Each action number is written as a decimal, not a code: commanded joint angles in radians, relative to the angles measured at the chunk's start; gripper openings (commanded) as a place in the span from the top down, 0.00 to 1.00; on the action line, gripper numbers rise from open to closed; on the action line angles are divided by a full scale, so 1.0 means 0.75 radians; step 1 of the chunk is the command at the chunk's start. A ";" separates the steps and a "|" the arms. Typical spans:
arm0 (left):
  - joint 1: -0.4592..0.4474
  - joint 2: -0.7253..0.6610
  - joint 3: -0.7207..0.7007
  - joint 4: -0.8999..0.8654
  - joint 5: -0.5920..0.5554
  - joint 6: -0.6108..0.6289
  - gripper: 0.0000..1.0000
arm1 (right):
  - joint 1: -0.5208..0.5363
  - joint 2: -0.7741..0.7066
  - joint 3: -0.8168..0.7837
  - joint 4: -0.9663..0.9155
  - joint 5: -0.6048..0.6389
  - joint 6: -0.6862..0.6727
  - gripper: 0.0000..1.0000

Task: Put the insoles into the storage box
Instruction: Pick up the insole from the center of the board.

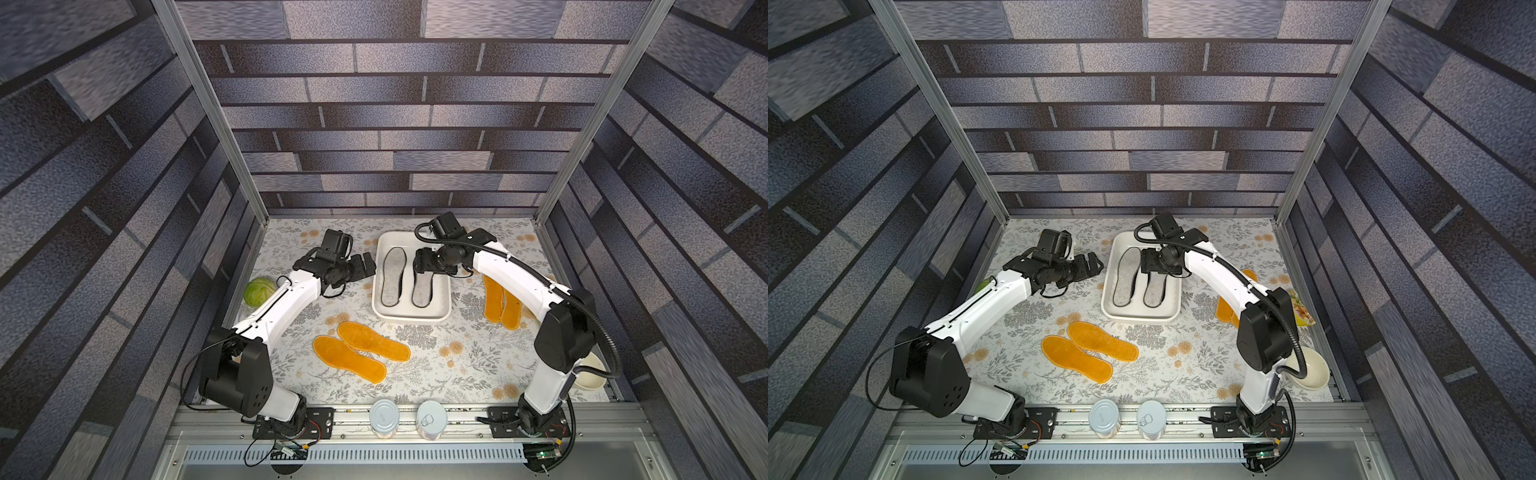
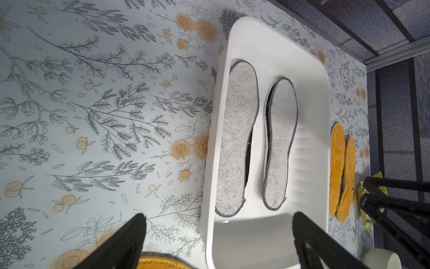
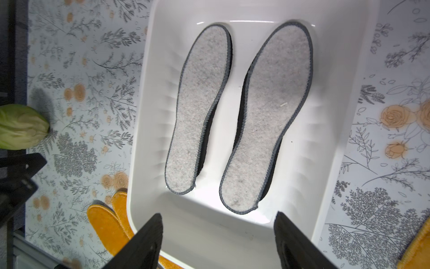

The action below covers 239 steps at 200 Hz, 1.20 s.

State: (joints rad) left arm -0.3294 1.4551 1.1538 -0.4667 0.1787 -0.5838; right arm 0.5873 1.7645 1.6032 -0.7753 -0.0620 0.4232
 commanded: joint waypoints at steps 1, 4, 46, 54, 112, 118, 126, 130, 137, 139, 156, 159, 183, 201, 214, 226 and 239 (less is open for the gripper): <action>0.023 -0.078 -0.053 -0.064 -0.059 -0.048 0.00 | 0.011 -0.087 -0.092 0.057 -0.073 -0.106 0.24; 0.025 -0.085 -0.057 -0.068 -0.062 -0.051 0.00 | 0.011 -0.097 -0.106 0.063 -0.076 -0.113 0.24; 0.054 -0.148 -0.124 -0.085 -0.058 -0.082 0.00 | 0.011 -0.250 -0.285 0.168 -0.119 -0.148 0.23; 0.056 -0.154 -0.133 -0.083 -0.051 -0.085 0.00 | 0.010 -0.276 -0.315 0.177 -0.112 -0.142 0.23; 0.055 -0.194 -0.184 -0.083 -0.034 -0.135 0.00 | 0.011 -0.444 -0.499 0.209 -0.083 -0.135 0.22; 0.053 -0.201 -0.183 -0.095 -0.038 -0.142 0.00 | 0.011 -0.458 -0.520 0.212 -0.085 -0.138 0.22; 0.051 -0.210 -0.184 -0.113 -0.042 -0.152 0.00 | 0.011 -0.471 -0.545 0.215 -0.089 -0.140 0.22; 0.049 -0.216 -0.183 -0.123 -0.045 -0.158 0.00 | 0.010 -0.476 -0.558 0.220 -0.095 -0.140 0.22; 0.043 -0.227 -0.186 -0.142 -0.056 -0.171 0.00 | 0.010 -0.490 -0.580 0.229 -0.104 -0.140 0.22; 0.043 -0.230 -0.186 -0.149 -0.060 -0.174 0.00 | 0.012 -0.492 -0.585 0.232 -0.108 -0.140 0.22; 0.019 -0.266 -0.196 -0.217 -0.110 -0.219 0.00 | 0.011 -0.517 -0.633 0.262 -0.128 -0.132 0.22; 0.012 -0.274 -0.201 -0.224 -0.117 -0.226 0.00 | 0.010 -0.520 -0.642 0.268 -0.133 -0.132 0.22; -0.024 -0.339 -0.239 -0.301 -0.204 -0.298 0.00 | 0.011 -0.559 -0.702 0.348 -0.202 -0.140 0.22; -0.042 -0.381 -0.282 -0.344 -0.237 -0.357 0.00 | 0.010 -0.590 -0.756 0.389 -0.247 -0.143 0.22; -0.061 -0.407 -0.305 -0.387 -0.274 -0.397 0.00 | 0.011 -0.616 -0.776 0.411 -0.268 -0.146 0.22; -0.076 -0.433 -0.330 -0.415 -0.301 -0.436 0.00 | 0.011 -0.640 -0.789 0.420 -0.285 -0.159 0.22; -0.087 -0.459 -0.357 -0.418 -0.304 -0.466 0.00 | 0.011 -0.667 -0.801 0.418 -0.274 -0.170 0.22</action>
State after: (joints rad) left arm -0.3786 1.1511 0.9253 -0.7059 0.0124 -0.8536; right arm 0.5873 1.3125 1.0241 -0.5068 -0.2375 0.3218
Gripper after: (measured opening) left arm 0.997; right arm 0.779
